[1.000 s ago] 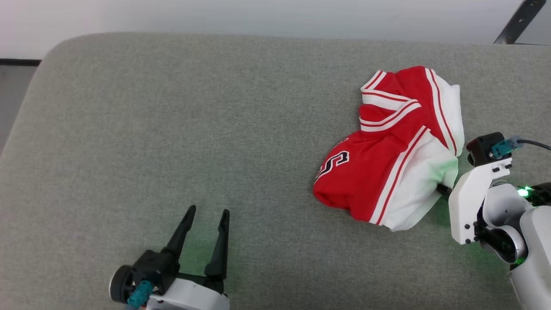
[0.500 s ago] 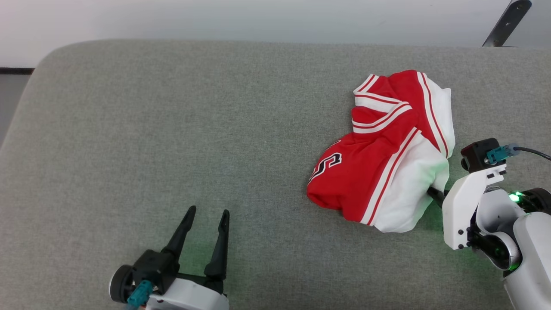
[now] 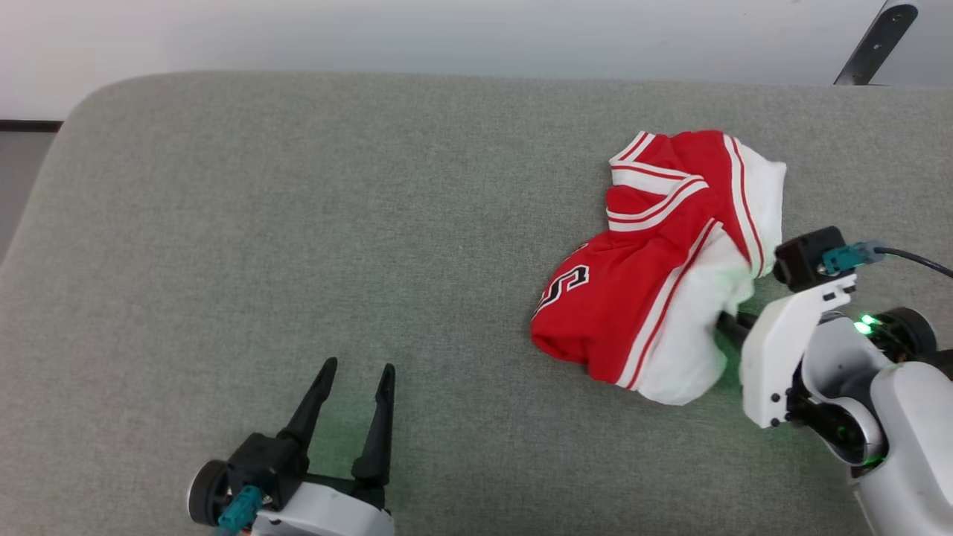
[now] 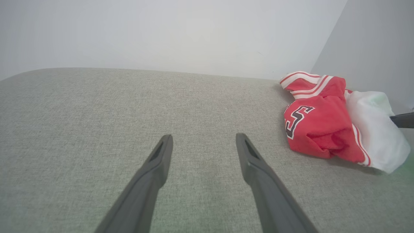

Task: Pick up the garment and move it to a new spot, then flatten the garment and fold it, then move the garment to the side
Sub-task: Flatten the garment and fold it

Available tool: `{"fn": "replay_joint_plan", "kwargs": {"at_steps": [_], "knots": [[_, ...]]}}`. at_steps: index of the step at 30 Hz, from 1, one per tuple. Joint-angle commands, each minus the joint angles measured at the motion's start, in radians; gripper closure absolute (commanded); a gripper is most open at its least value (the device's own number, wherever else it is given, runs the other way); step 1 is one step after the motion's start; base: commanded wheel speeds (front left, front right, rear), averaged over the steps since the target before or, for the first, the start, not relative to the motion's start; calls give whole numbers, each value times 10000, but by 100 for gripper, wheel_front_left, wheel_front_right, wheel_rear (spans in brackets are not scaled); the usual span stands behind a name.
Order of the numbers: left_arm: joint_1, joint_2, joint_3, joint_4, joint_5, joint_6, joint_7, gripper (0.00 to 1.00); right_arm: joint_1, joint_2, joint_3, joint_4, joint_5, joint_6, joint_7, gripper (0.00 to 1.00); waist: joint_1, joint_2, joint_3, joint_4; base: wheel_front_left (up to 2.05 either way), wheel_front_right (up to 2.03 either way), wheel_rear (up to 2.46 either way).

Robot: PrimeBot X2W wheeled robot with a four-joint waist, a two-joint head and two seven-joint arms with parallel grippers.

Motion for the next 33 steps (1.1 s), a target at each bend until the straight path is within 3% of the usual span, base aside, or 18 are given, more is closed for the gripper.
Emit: {"fn": "replay_joint_plan", "kwargs": {"at_steps": [1, 6, 17, 20, 23, 24, 25, 30, 33], "knots": [[12, 10, 16, 13, -50, -19, -3, 0, 44, 58, 83, -163, 101, -11, 39, 100, 0, -1, -9, 12, 0, 0, 0], [42, -7, 12, 1, -63, -20, -3, 0, 244, -6, 228, -724, 216, -11, 483, 100, 0, -1, -29, 60, 0, 0, 0], [63, -36, 90, -26, -104, -20, -3, 0, 976, -519, -770, -1436, -620, -11, 1200, 100, 0, -1, 42, 11, 0, 0, 0], [20, -29, 89, -30, -104, -20, -3, 0, 1099, -472, -1026, -1436, -857, -11, 1156, 78, 0, -1, 85, -55, 0, 0, 0], [-9, 10, 74, -21, -110, -20, -3, 0, 1136, -381, -1132, -1447, -952, -11, 1101, 81, 0, -1, 115, -117, 0, 0, 0], [-12, 23, 76, -20, -112, -20, -3, 0, 1134, -362, -1164, -1456, -1009, -11, 1055, 79, 0, -1, 125, -137, 0, 0, 0], [-15, 30, 84, -22, -115, -20, -3, 0, 1132, -342, -1172, -1449, -1043, -11, 1033, 68, 0, -1, 129, -157, 0, 0, 0], [-31, 58, 66, -19, -117, -20, -3, 0, 1125, -269, -1189, -1411, -1133, -11, 949, 66, 0, -1, 139, -198, 0, 0, 0], [-43, 77, 48, -28, -129, -20, -3, 0, 1111, -251, -1199, -1360, -1183, -11, 896, 55, 0, -1, 150, -206, 0, 0, 0]]}}
